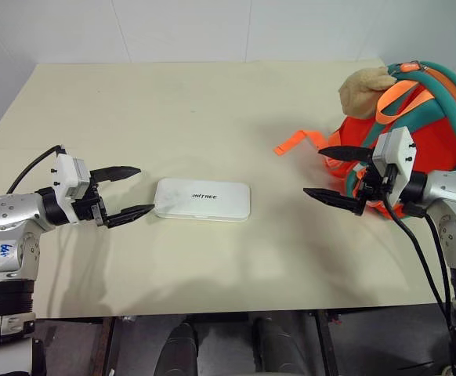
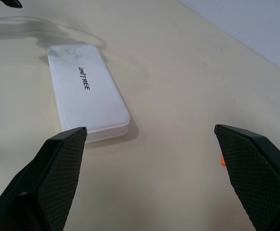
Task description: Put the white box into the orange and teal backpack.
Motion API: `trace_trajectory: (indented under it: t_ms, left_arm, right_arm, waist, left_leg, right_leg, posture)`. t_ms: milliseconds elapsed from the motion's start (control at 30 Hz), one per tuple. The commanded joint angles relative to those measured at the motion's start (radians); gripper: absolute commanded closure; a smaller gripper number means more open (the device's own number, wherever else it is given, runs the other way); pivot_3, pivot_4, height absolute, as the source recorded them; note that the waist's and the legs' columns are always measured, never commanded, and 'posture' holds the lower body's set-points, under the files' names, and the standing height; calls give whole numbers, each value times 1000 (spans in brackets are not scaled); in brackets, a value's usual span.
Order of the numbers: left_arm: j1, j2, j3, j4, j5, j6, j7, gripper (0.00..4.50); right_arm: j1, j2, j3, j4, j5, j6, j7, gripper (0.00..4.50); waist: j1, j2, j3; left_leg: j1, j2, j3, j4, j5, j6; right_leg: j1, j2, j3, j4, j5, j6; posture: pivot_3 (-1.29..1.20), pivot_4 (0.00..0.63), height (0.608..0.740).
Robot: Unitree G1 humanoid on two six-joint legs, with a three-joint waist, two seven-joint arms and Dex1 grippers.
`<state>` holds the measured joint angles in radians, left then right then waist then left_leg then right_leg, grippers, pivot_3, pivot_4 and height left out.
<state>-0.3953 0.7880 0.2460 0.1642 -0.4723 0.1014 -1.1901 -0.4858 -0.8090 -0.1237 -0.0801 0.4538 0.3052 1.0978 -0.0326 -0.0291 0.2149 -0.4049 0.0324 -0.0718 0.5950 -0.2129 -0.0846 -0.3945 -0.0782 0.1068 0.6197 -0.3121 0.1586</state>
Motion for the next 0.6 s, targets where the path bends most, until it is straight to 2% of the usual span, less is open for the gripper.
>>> trace_trajectory:
  t_ms: [33, 200, 333, 500, 600]
  left_arm:
    - [-38, 17, 4, -8, -4, 1, -4, 19]
    - [-46, 19, 4, 9, 1, 10, -4, 19]
    - [-61, 63, 4, 38, -7, 80, -28, 19]
    - [-97, 146, -3, 145, -16, 231, -73, 19]
    - [-139, 185, -77, 239, 30, 350, -106, 19]
  right_arm:
    - [1, -14, -33, -38, 15, -15, 3, 0]
    - [13, 2, -21, -57, 23, 8, -11, 0]
    - [-23, 34, 44, -90, 46, 101, -20, 0]
    - [-75, 49, 170, -92, 2, 213, -27, 0]
    - [-132, 85, 239, -59, 6, 338, -45, 0]
  waist:
    - [0, 0, 0]
    - [-1, 0, 0]
    - [-9, 0, 0]
    - [-22, 0, 0]
    - [-25, 0, 0]
  left_leg:
    - [0, 0, 0, 0, 0, 0]
    - [0, 0, 0, 0, 0, 0]
    - [0, 0, 0, 0, 0, 0]
    - [0, 0, 0, 1, 0, 0]
    - [0, 0, 0, 1, 0, 0]
  right_leg:
    - [0, 0, 0, 0, 0, 0]
    - [0, 0, 0, 0, 0, 0]
    - [0, 0, 0, 1, 0, 0]
    - [0, 0, 0, 2, 0, 0]
    - [-1, 0, 0, 2, 0, 0]
  posture:
    - [0, 150, 740]
    - [0, 150, 740]
    - [0, 150, 740]
    - [0, 150, 740]
    - [0, 150, 740]
